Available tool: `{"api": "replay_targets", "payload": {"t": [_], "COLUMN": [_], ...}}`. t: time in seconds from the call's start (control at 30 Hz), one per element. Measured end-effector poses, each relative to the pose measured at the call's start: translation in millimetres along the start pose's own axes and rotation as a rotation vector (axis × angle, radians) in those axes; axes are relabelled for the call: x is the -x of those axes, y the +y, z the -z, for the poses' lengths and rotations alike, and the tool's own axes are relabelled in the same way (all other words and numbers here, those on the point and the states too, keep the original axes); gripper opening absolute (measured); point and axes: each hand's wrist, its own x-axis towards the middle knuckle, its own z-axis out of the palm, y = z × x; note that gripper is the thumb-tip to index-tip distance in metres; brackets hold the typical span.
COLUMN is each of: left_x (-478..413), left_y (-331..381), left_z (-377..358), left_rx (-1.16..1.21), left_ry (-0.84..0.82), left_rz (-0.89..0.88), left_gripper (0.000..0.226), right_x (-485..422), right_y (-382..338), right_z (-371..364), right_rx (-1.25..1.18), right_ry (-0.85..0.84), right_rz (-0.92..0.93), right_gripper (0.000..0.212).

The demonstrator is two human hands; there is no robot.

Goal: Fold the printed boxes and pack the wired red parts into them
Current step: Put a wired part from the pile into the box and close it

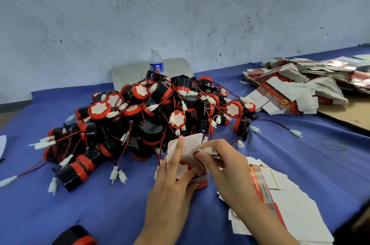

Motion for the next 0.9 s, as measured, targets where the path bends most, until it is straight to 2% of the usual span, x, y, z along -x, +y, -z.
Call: {"api": "replay_targets", "payload": {"t": [0.07, 0.17, 0.23, 0.3, 0.43, 0.57, 0.63, 0.67, 0.73, 0.9], "left_x": [-1.2, -4.0, -4.5, -4.6, -4.9, -0.3, 1.1, 1.1, 1.4, 6.6], "left_y": [0.4, 1.0, 1.7, 2.7, 1.4, 1.4, 1.5, 1.7, 2.7, 2.7], "left_z": [-3.5, -5.7, -5.4, -3.8, -5.6, -9.1, -9.7, -9.3, -9.0, -14.2], "left_rx": [-0.024, -0.140, -0.200, -0.257, -0.343, -0.380, -0.369, -0.354, -0.308, -0.095], "left_ry": [0.007, 0.070, 0.082, 0.051, 0.018, 0.016, 0.021, 0.017, -0.012, -0.143], "left_rz": [-0.044, -0.116, -0.130, -0.101, -0.054, 0.006, 0.016, 0.018, 0.043, 0.265], "left_gripper": [0.054, 0.057, 0.052, 0.049, 0.044, 0.046, 0.046, 0.046, 0.045, 0.029], "right_x": [-1.0, -2.7, -6.7, -10.9, -9.0, -3.5, 0.9, 4.0, 10.0, 14.9], "right_y": [2.6, 4.9, 4.4, 3.5, 2.2, 1.2, 2.8, 4.3, 4.6, 3.5], "right_z": [-2.9, -9.8, -9.4, -5.8, -3.6, -1.1, 1.3, 1.5, 1.8, 2.8], "right_rx": [0.180, 0.514, 0.738, 0.853, 0.943, 0.939, 0.928, 0.904, 0.900, 0.921], "right_ry": [0.012, 0.061, 0.062, -0.005, -0.141, -0.193, -0.190, -0.180, -0.179, -0.209], "right_rz": [0.156, 0.386, 0.427, 0.377, 0.318, 0.287, 0.301, 0.322, 0.317, 0.269], "right_gripper": [0.006, 0.009, 0.005, 0.015, 0.028, 0.025, 0.017, 0.007, 0.018, 0.019]}}
